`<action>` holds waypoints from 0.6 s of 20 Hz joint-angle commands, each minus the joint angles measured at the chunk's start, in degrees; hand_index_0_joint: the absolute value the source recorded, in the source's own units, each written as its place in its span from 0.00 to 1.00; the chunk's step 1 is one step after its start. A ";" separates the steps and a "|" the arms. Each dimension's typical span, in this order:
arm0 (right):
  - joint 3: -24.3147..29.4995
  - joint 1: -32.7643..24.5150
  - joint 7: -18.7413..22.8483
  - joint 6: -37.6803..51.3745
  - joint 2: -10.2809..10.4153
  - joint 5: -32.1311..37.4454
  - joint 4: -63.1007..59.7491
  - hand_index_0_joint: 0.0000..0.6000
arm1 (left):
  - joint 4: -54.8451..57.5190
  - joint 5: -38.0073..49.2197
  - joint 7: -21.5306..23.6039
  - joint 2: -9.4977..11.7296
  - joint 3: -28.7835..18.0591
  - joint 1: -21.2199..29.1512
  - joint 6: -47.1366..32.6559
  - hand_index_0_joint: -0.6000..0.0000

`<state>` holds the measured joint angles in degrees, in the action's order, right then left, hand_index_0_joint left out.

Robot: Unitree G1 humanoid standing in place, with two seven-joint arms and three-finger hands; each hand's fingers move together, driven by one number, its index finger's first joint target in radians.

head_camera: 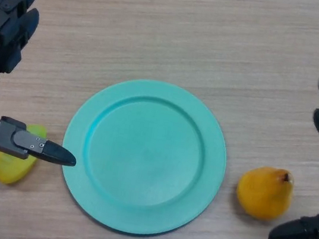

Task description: Pick up the yellow pear and place it on the plate

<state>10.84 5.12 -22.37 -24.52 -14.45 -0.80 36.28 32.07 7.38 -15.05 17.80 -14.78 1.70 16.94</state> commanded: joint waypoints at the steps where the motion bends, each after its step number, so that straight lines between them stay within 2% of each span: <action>1: 4.85 -0.61 0.98 13.11 -0.68 1.38 -1.00 0.00 | 2.08 -0.48 0.75 1.46 -4.13 0.65 -7.31 1.00; 2: 5.40 -0.12 1.35 16.99 -0.35 3.59 -4.59 0.00 | 2.49 -0.80 0.57 1.29 -3.76 0.46 -6.46 1.00; 4: 4.89 0.70 2.72 15.63 0.31 9.06 -6.59 0.00 | 3.04 -2.00 0.18 1.20 -3.05 0.49 -5.86 1.00; 7: 4.15 0.51 6.16 21.32 0.71 11.74 -13.25 0.00 | 4.12 -1.76 -0.23 1.02 -3.07 0.74 -4.83 1.00; 12: 0.20 -2.60 14.28 42.01 -0.62 1.89 -30.88 0.00 | 4.23 -0.51 -0.31 1.13 -4.34 0.39 -4.82 1.00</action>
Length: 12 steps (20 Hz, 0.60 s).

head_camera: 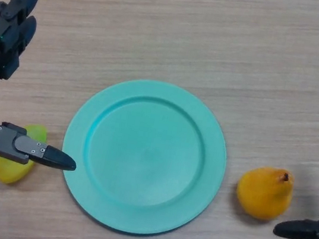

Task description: Pick up the yellow pear and place it on the plate

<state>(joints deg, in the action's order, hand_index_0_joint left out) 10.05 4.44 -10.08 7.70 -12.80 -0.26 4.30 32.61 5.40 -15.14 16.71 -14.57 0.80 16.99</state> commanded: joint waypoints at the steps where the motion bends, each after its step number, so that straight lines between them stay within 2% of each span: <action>1: 0.44 -2.41 3.18 11.68 -2.37 0.72 -1.18 0.00 | 3.71 1.31 0.03 2.05 -4.40 0.99 -5.14 1.00; 4: -2.31 -3.50 8.29 17.98 -1.96 -2.71 -7.97 0.00 | 4.27 1.07 0.26 1.78 -4.67 0.42 -4.69 1.00; 8: -4.57 -5.17 12.80 23.90 -1.77 -7.09 -15.11 0.00 | 5.41 -0.39 -0.90 1.69 -5.24 -0.42 -3.75 1.00; 12: -6.94 -6.33 14.39 24.64 -0.88 -7.94 -19.06 0.00 | 5.17 -2.12 -1.57 1.52 -5.63 -0.74 -5.02 1.00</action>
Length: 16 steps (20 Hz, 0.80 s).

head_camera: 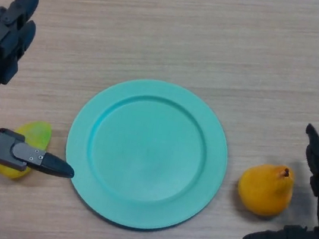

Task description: Pick up the yellow pear and place it on the plate

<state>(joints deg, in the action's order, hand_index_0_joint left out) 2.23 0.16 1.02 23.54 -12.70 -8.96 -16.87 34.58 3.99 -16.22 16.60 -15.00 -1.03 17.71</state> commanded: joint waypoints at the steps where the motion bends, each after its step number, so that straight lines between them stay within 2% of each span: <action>1: 0.28 -2.39 3.82 8.59 -0.74 -0.02 1.68 0.00 | 3.16 -0.72 -0.61 1.66 -5.34 1.04 -5.74 1.00; 3: -0.98 -2.99 4.50 7.99 -0.14 -0.63 0.68 0.00 | 3.03 -0.71 -1.06 1.59 -5.65 0.72 -6.01 1.00; 5: -2.08 -2.55 2.49 4.98 0.49 1.29 0.97 0.00 | 3.04 -0.19 -1.44 1.61 -6.16 0.54 -5.54 1.00; 7: -2.31 -2.43 2.27 3.70 0.46 0.29 0.66 0.33 | 3.13 0.45 -1.64 1.64 -6.60 0.46 -4.99 1.00; 8: -2.29 -2.36 2.39 2.69 0.30 -0.77 0.12 0.58 | 2.91 0.76 -1.43 1.56 -6.79 0.35 -5.12 1.00; 9: -2.14 -2.32 3.07 1.79 0.06 -2.19 -0.35 0.75 | 2.67 0.97 -1.25 1.53 -6.96 0.25 -5.36 1.00; 10: -1.68 -2.73 5.61 0.13 -0.72 -6.43 -1.49 0.97 | 2.03 1.19 -0.74 1.51 -7.30 0.13 -6.13 1.00; 11: -1.38 -2.96 6.33 -0.64 -0.96 -7.10 -1.40 1.00 | 1.79 1.24 -0.64 1.47 -7.43 -0.01 -6.52 1.00; 13: -0.59 -3.45 6.88 -1.80 -1.36 -6.49 0.11 1.00 | 1.14 0.73 -0.39 1.45 -7.49 -0.14 -7.44 1.00; 16: 0.67 -5.84 5.77 -5.78 -2.30 -6.18 5.78 1.00 | 0.42 1.43 1.62 1.48 -7.94 0.26 -7.65 1.00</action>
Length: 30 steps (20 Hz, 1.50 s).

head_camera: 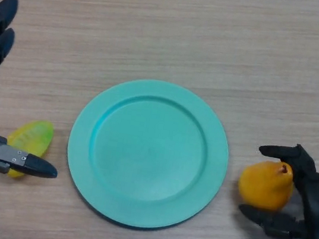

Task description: Pick up the yellow pear and place it on the plate

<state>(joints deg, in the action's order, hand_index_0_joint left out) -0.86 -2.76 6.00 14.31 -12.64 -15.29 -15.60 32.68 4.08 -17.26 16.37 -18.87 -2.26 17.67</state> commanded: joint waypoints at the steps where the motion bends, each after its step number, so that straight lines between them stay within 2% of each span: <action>1: 3.87 -3.53 0.62 2.82 -2.55 -0.46 5.87 1.00 | 2.16 1.54 3.30 1.72 -4.01 1.63 -7.65 1.00; 3: 3.49 -4.66 -1.74 -2.26 -1.81 2.45 11.98 1.00 | 2.32 2.58 3.88 2.10 -4.42 1.92 -7.24 1.00; 4: 2.55 -6.30 -1.24 -2.42 -1.86 -0.30 13.14 1.00 | 2.28 3.19 3.89 2.12 -4.58 1.90 -6.93 1.00; 5: 2.12 -6.82 -1.67 -3.18 -1.41 0.18 13.99 1.00 | 2.24 3.45 3.92 2.13 -4.49 1.93 -6.65 1.00; 6: 1.10 -8.03 -2.37 -5.92 0.00 3.38 15.46 1.00 | 2.29 4.10 4.10 2.11 -4.44 2.03 -6.30 1.00; 7: 0.65 -8.84 -2.17 -7.07 0.58 4.70 15.94 1.00 | 2.35 4.54 4.17 2.22 -4.51 2.17 -5.97 1.00; 11: -6.00 -13.34 1.92 -9.33 1.68 8.27 15.39 1.00 | 2.28 5.68 4.15 2.12 -4.66 1.94 -5.99 1.00; 15: -14.20 -16.47 6.50 -5.20 1.75 11.49 10.96 1.00 | 1.57 6.77 4.06 2.63 -5.58 2.25 -6.24 1.00; 18: -23.14 -19.29 13.51 -1.56 1.75 20.63 5.65 1.00 | 1.50 6.88 3.85 2.58 -5.32 2.09 -5.70 1.00; 20: -27.69 -20.30 16.91 -0.13 1.75 24.12 2.97 1.00 | 1.32 7.86 3.65 2.50 -5.72 1.89 -5.15 1.00; 23: -29.53 -18.89 16.60 -4.20 1.75 29.00 4.74 1.00 | 0.92 7.76 3.44 2.39 -5.87 1.52 -5.77 1.00; 25: -29.65 -18.33 15.37 -6.13 1.75 30.14 5.85 0.67 | 0.77 7.75 3.40 2.43 -5.92 1.57 -5.91 1.00; 26: -29.86 -18.10 14.49 -6.73 1.75 29.89 6.12 0.42 | 0.68 7.70 3.44 2.47 -6.00 1.61 -6.06 1.00; 27: -30.20 -17.99 13.56 -6.90 1.75 28.77 6.09 0.25 | 0.58 7.66 3.52 2.51 -5.97 1.69 -6.16 1.00; 28: -30.80 -18.01 12.08 -6.95 1.75 25.95 5.93 0.03 | 0.47 7.76 3.81 2.59 -5.83 1.96 -6.16 1.00; 30: -30.51 -18.02 11.53 -7.18 1.75 23.58 6.18 0.00 | 0.10 7.19 4.39 2.79 -5.53 2.46 -7.23 1.00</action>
<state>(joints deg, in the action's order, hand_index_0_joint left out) -32.88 -18.42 17.65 1.70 -10.91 9.45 -13.23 30.64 10.69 -15.80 16.56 -21.16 -1.46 17.70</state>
